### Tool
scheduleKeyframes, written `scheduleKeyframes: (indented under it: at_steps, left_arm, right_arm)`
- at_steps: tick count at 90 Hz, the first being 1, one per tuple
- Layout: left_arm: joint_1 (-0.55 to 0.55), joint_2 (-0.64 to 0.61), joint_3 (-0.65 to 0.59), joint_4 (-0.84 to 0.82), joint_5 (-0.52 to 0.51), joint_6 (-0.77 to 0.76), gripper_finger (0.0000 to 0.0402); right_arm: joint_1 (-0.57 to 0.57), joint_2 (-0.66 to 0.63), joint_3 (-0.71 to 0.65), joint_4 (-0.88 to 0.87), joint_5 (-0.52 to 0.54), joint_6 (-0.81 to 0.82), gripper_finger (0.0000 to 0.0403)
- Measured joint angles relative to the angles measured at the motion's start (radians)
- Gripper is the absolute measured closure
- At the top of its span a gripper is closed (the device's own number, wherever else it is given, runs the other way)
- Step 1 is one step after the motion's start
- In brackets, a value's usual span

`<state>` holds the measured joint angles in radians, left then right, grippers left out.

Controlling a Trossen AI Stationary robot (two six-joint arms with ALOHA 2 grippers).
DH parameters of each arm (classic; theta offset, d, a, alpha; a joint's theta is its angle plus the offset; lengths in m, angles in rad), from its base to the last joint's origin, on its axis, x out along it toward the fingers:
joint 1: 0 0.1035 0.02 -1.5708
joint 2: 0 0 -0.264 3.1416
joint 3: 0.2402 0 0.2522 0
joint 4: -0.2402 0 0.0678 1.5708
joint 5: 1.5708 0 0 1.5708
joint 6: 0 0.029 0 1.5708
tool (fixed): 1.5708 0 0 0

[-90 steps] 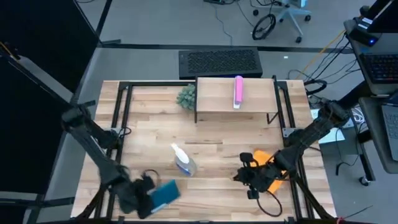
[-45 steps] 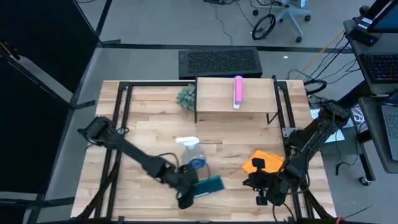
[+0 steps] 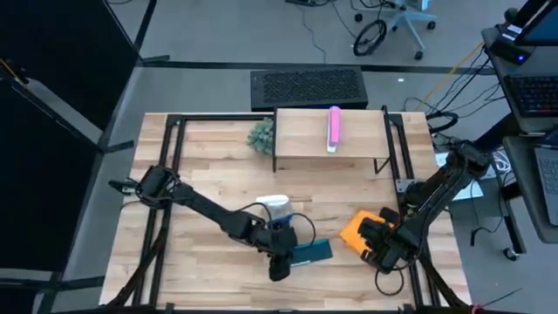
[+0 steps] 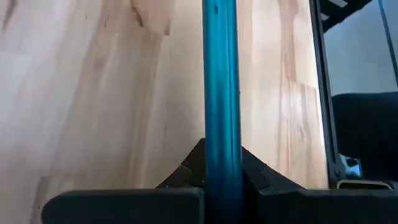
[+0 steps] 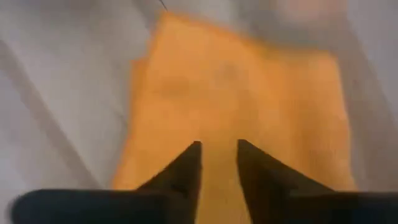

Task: Apply microfiber cloth
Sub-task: Wipe the tablet with the microfiber cloth

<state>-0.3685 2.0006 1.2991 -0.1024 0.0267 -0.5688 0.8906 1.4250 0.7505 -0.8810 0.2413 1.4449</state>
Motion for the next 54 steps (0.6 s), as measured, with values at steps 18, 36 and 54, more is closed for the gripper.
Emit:
scheduleKeyframes:
  at_steps: [18,36,54]
  left_arm:
    - [0.016,0.029,0.0,0.062,0.0,0.003,0.0395]
    - [0.021,0.053,0.002,0.101,0.009,0.002,0.0395]
    - [0.022,0.056,0.0,0.137,0.0,-0.002,0.0395]
  right_arm:
    - [0.003,-0.006,-0.157,0.215,-0.055,0.039,0.0169]
    - [0.045,-0.005,-0.179,0.335,-0.031,0.054,0.0199]
    - [0.124,0.005,-0.144,0.583,-0.108,-0.003,0.0371]
